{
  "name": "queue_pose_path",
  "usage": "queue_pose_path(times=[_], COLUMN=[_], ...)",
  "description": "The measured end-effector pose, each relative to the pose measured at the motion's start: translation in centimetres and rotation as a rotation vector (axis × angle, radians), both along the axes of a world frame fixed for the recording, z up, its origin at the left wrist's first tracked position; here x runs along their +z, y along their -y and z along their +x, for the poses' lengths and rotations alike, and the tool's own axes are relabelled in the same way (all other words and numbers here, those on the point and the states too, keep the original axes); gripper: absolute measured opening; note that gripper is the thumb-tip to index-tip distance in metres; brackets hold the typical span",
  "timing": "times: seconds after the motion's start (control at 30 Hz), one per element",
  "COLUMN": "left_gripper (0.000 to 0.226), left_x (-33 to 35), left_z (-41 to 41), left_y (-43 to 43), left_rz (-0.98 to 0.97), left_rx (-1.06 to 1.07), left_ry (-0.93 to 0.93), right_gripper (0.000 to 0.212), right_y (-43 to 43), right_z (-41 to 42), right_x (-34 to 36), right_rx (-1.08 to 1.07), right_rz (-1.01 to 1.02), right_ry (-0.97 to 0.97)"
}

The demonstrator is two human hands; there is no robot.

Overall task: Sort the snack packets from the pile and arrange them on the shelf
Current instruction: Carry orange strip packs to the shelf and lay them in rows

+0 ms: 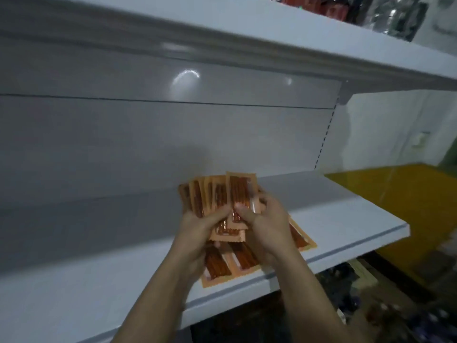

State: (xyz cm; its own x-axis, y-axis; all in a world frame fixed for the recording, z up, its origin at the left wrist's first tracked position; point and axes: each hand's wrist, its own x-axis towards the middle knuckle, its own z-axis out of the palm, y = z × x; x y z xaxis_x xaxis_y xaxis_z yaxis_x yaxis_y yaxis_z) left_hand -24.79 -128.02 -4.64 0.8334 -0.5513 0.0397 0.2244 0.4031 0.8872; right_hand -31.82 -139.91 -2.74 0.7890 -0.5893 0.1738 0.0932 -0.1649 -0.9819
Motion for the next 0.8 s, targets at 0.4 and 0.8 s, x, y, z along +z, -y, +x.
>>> queue_pose_path(times=[0.4, 0.8], left_gripper=[0.013, 0.017], left_x=[-0.3, -1.0], left_z=[3.8, 6.4], left_y=[-0.4, 0.2], left_rz=[0.133, 0.28], left_rx=[0.592, 0.555], left_ry=[0.055, 0.037], right_gripper=[0.023, 0.027], right_y=[11.0, 11.3], right_z=[11.4, 17.4], right_x=[0.8, -1.8], right_rx=[0.133, 0.24], right_rz=[0.104, -0.367], right_ry=[-0.265, -0.445])
